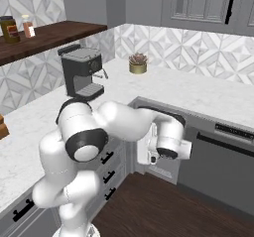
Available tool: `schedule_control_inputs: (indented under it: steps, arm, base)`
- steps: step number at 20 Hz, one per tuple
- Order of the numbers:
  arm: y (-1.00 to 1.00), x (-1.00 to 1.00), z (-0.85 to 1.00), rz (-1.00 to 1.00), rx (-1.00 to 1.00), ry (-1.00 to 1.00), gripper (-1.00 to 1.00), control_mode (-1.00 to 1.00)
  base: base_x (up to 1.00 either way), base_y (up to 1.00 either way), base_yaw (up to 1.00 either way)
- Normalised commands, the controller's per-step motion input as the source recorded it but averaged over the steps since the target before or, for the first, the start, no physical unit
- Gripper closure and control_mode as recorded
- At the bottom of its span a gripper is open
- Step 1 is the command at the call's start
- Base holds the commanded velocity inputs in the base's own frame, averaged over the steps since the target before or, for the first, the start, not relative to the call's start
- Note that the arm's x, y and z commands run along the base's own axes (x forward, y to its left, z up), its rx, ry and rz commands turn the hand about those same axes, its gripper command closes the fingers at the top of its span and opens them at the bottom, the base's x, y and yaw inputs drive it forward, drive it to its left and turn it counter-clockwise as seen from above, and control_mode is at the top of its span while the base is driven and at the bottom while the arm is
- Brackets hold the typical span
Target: Take a straw from the drawer in front and place it inside the glass cup on the dining counter.
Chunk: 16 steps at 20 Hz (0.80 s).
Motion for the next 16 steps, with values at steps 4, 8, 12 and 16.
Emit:
schedule_control_inputs:
  steps: [4, 8, 12, 16]
  arm:
    - [0.34, 0.21, -0.48, 0.0, 0.14, -0.05, -1.0, -1.0]
    - [0.38, 0.25, -0.38, 0.0, 0.08, -0.13, -1.0, -1.0]
    - [0.4, 0.35, -0.33, 0.0, 0.01, -0.17, -1.0, -1.0]
    - [0.32, 0.23, -0.28, 0.0, 0.0, -0.2, -1.0, -1.0]
  base:
    - [0.0, 0.0, 0.0]
    - [0.0, 0.0, 0.0]
    - [0.0, 0.0, 0.0]
    - [0.0, 0.0, 0.0]
